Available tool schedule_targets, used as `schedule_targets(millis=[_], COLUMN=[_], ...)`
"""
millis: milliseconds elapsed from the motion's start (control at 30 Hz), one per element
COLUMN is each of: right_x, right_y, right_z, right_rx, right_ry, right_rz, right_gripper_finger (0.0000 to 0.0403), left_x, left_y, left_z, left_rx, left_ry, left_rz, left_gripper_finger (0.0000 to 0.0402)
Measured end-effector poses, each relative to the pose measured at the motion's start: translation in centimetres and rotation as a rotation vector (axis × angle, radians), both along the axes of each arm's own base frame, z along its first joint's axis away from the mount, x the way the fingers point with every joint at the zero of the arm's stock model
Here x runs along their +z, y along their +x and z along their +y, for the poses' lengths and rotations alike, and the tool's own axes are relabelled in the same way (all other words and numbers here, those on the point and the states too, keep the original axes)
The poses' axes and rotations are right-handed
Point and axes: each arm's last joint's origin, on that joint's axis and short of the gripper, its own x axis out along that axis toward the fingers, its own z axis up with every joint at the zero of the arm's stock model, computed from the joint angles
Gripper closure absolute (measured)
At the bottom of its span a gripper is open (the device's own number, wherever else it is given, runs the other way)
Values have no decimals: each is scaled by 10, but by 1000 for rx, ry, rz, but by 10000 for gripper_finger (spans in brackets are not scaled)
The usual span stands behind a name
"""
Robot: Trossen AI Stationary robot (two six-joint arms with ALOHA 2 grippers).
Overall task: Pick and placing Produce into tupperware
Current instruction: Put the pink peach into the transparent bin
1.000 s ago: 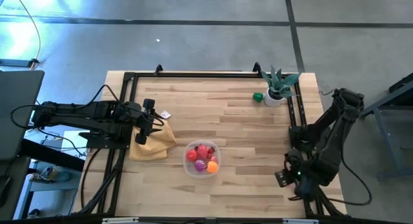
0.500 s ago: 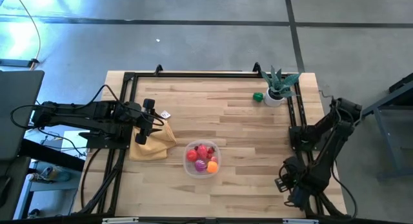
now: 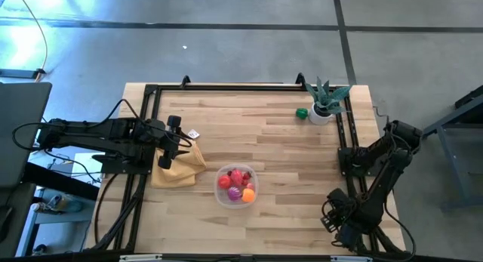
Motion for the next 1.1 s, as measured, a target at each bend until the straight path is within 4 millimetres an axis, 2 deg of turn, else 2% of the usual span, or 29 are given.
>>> schedule_targets(millis=[267,800,1100], right_x=[-9,-11,-38], right_y=[1,-5,-9], right_z=[2,6,-3], right_rx=[63,98,103], right_ry=[-32,-50,-2], right_rz=[19,-5,2], right_gripper_finger=[164,162,162], left_x=[0,0,0], left_y=[0,0,0], left_z=[0,0,0], left_rx=[0,0,0], left_ry=[0,0,0], left_rz=[0,0,0], left_gripper_finger=[181,181,181])
